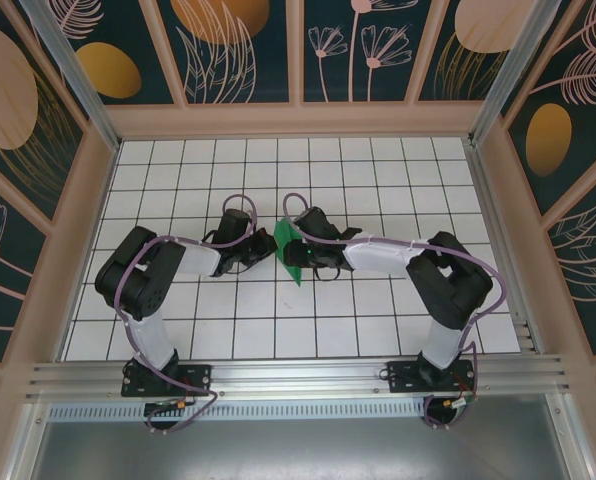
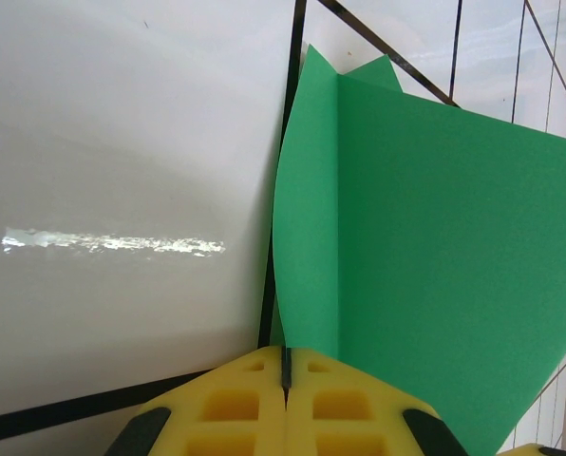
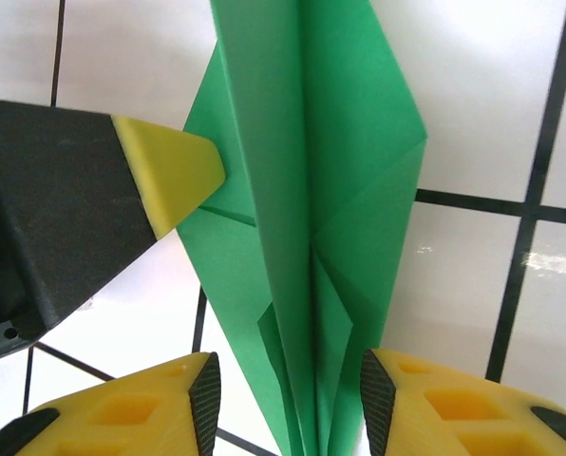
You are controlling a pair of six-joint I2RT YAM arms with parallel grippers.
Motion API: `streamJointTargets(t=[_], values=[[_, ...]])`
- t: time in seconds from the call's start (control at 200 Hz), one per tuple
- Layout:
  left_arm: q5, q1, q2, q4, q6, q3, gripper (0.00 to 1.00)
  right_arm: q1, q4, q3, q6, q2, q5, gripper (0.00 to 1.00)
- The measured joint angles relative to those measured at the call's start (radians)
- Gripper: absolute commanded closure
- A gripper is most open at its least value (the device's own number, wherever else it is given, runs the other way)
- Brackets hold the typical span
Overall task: Fold a paper plane with a square sheet of paper (pick it up from the middle)
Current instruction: Move the paper plane to the top-center of the table.
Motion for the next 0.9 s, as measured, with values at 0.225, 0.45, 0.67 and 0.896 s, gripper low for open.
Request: streamJointTargets(t=[0.225, 0.45, 0.67, 0.896], values=[[0.000, 0.000, 0.000, 0.000, 0.000, 0.000, 1.00, 0.000, 0.005, 0.005, 0.000, 0.037, -0.019, 0.57], [0.000, 0.000, 0.000, 0.000, 0.003, 0.000, 1.00, 0.000, 0.003, 0.028, -0.020, 0.069, -0.021, 0.67], [0.000, 0.000, -0.001, -0.003, 0.003, 0.000, 1.00, 0.009, -0.007, 0.085, -0.026, 0.110, 0.020, 0.74], [-0.008, 0.000, -0.011, -0.024, 0.005, -0.002, 0.94, 0.036, -0.043, 0.118, -0.031, 0.150, 0.089, 0.78]])
